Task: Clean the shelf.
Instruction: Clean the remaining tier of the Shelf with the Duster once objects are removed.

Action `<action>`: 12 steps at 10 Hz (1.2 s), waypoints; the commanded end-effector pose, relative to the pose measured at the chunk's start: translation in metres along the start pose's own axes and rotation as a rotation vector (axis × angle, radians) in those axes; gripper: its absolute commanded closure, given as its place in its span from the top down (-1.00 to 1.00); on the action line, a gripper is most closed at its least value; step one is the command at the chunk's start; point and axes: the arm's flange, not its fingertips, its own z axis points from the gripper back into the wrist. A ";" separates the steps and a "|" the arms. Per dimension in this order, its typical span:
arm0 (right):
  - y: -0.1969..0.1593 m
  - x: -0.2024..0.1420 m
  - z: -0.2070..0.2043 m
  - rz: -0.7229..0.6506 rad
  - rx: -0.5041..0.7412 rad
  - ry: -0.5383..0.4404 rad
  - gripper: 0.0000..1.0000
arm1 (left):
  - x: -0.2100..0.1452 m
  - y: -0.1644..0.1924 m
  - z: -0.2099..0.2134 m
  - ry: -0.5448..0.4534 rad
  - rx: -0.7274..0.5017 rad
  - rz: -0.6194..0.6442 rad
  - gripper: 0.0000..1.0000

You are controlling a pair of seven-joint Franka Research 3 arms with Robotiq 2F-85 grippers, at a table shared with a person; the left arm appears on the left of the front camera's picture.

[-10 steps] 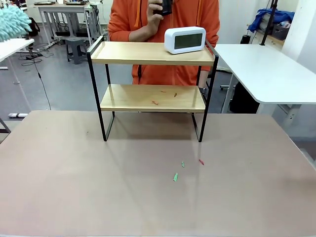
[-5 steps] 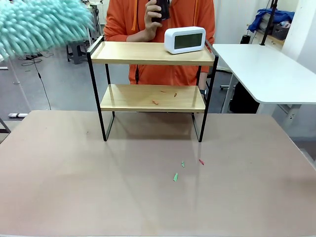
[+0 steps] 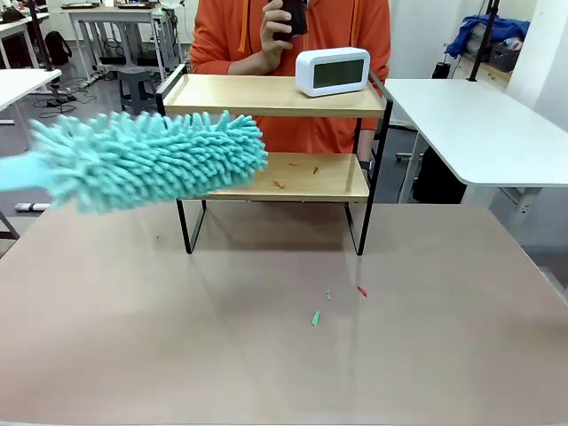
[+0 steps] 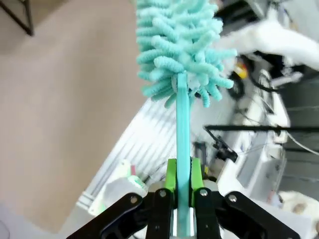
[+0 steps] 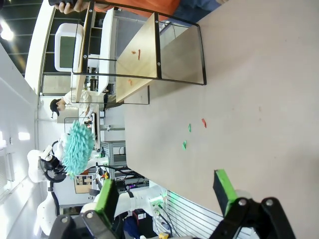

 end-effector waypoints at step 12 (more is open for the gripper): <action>0.002 0.003 -0.001 0.024 0.026 -0.017 1.00 | 0.054 0.023 -0.095 -0.207 0.193 0.123 -0.75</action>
